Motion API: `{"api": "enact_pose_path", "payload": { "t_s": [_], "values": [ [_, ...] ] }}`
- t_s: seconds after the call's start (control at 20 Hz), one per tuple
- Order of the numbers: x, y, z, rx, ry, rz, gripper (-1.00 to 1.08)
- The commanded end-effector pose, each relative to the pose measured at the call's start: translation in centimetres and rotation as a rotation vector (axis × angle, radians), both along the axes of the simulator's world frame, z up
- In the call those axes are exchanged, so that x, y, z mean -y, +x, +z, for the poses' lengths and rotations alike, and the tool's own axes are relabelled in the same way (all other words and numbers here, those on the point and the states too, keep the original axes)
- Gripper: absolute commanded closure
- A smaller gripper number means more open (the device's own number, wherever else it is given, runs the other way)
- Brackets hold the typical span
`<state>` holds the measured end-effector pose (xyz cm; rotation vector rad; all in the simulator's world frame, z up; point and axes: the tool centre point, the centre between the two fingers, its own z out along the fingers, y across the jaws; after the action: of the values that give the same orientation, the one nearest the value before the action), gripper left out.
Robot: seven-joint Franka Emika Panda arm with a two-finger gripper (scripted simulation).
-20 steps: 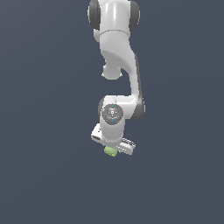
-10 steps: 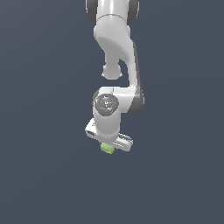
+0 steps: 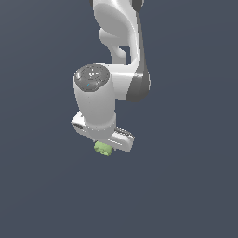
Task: Pick up the object and move it to a goal position.
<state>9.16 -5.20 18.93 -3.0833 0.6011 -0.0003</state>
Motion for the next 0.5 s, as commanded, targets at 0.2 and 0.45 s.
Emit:
{"api": "enact_pose_path", "payload": {
  "t_s": [0.2,0.45],
  "values": [
    [2.4,0.4,6.9,0.000,0.000,0.000,1.08],
    [4.2,0.8,11.7,0.000,0.000,0.000,1.08]
  ]
}}
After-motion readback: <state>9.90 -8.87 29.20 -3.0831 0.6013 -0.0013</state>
